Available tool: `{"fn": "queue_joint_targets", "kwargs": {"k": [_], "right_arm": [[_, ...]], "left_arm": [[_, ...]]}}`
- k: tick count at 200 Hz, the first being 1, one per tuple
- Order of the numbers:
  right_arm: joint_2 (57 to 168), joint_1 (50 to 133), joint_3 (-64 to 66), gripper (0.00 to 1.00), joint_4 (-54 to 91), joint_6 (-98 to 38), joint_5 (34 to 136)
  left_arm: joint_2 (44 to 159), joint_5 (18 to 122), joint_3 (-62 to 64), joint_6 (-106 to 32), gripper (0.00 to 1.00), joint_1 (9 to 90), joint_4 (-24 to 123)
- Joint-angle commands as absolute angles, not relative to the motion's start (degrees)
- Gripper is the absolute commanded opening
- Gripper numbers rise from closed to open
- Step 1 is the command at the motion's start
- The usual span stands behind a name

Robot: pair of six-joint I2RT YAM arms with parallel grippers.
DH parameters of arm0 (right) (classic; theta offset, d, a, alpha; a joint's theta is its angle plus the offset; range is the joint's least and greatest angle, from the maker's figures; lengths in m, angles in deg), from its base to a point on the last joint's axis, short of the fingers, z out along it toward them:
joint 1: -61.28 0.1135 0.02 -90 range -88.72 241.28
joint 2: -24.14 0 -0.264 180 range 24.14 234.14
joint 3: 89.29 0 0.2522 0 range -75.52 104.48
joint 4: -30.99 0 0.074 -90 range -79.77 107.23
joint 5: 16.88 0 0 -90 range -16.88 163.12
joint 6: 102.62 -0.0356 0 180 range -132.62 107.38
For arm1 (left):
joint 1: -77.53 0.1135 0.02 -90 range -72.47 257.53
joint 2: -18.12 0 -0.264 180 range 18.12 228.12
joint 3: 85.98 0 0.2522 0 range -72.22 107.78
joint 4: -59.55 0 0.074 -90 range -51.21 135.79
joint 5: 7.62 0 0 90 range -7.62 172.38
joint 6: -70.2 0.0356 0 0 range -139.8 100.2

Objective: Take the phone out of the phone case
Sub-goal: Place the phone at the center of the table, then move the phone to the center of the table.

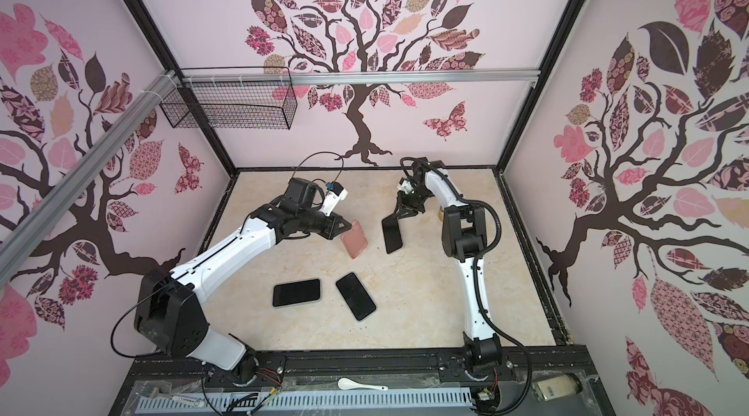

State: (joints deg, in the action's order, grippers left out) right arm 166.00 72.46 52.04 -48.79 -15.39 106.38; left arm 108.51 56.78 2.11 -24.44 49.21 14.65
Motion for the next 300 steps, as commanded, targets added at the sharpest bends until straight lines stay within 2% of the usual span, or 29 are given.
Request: {"fn": "queue_joint_targets", "kwargs": {"k": [1,49,83,108,143,163,169,230,300], "right_arm": [[168.48,72.51,54.58,0.25,-50.34,-15.7,107.39],[167.3,72.61,55.48,0.24,-50.56,-16.12,105.72],[159.05,74.2,49.52,0.31,-44.21,-19.49,99.38],[151.94,77.84,40.35,0.45,-37.41,-21.41,91.95],[143.45,83.15,25.2,0.69,-25.66,-24.3,82.54],[142.04,84.72,20.47,0.95,-22.17,-25.19,79.96],[142.02,85.04,19.82,0.99,-21.93,-25.06,79.46],[144.63,87.06,19.22,1.0,-22.23,-22.81,73.18],[147.64,88.11,20.41,1.0,-23.27,-19.66,74.99]], "left_arm": [[112.13,56.18,5.41,-24.98,0.0,49.23,16.94],[116.42,57.77,8.02,-24.82,0.0,49.32,17.0],[110.72,60.09,3.7,-25.97,0.0,49.94,20.75],[104.08,57.92,-2.22,-29.08,0.0,53.18,26.68],[95.89,54.24,-9.6,-32.88,0.0,59.13,30.97],[92.23,52.92,-12.89,-34.15,0.0,61.12,31.59],[91.37,52.72,-13.67,-34.3,0.0,61.45,31.52],[85.23,53.44,-20.61,-36.16,0.0,62.32,32.13],[84.82,52.89,-22.3,-37.29,0.0,62.64,33.53]]}}
